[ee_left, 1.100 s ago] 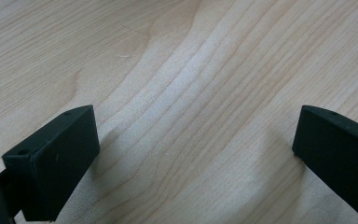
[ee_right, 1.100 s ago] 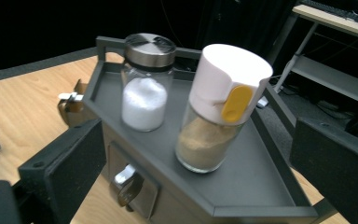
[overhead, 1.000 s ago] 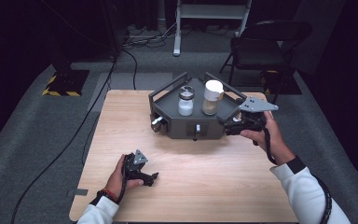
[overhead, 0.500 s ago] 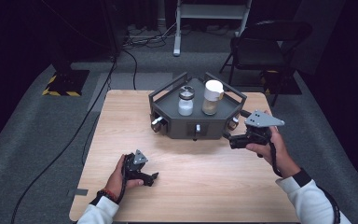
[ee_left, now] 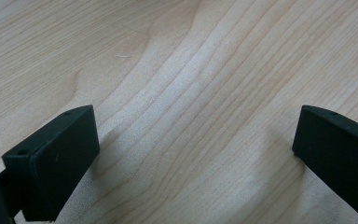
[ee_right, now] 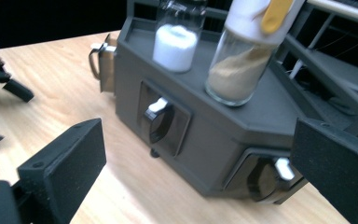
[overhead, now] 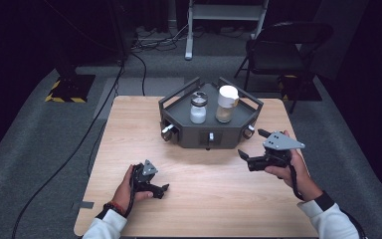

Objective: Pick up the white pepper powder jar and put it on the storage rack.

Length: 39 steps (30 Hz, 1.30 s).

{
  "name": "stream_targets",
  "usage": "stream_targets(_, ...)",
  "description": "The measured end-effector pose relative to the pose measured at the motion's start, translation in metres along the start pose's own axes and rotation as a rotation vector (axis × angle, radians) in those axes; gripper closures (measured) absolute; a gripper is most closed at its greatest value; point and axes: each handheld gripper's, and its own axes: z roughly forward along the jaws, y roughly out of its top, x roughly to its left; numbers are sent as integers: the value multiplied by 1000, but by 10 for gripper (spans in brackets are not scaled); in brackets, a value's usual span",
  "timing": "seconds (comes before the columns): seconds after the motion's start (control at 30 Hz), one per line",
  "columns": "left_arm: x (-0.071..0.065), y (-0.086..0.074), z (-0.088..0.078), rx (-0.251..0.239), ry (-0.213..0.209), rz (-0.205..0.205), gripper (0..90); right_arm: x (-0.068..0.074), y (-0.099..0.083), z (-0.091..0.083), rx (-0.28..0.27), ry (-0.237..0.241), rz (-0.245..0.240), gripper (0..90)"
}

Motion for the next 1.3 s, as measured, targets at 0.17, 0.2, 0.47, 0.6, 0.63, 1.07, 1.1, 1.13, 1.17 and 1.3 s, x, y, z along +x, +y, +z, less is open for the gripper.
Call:
stream_targets(0.17, 0, 0, 0, 0, 0, 0, 2, 3, -7, 0, 20, 4, 17, 32)
stream_targets(0.2, 0, 0, 0, 0, 0, 0, 1, 4, -8, 0, 25, 2, 15, 31)
stream_targets(0.47, 0, 0, 0, 0, 0, 0, 1, 7, -23, 0, 54, 29, 21, 32)
stream_targets(0.6, 0, 0, 0, 0, 0, 0, 1, 8, -30, -1, 63, 34, 23, 31)
stream_targets(0.63, 0, 0, 0, 0, 0, 0, 1, 7, -32, -1, 67, 38, 25, 31)
stream_targets(1.07, 0, 0, 0, 0, 0, 0, 1, 5, -56, 0, 152, 85, 25, 31)
stream_targets(1.1, 0, 0, 0, 0, 0, 0, 1, 5, -57, 0, 159, 88, 22, 32)
stream_targets(1.13, 0, 0, 0, 0, 0, 0, 1, 5, -58, 0, 162, 87, 21, 32)
stream_targets(1.17, 0, 0, 0, 0, 0, 0, 1, 4, -60, 0, 164, 89, 28, 32)
stream_targets(1.3, 0, 0, 0, 0, 0, 0, 1, 2, -65, 0, 184, 100, 25, 32)
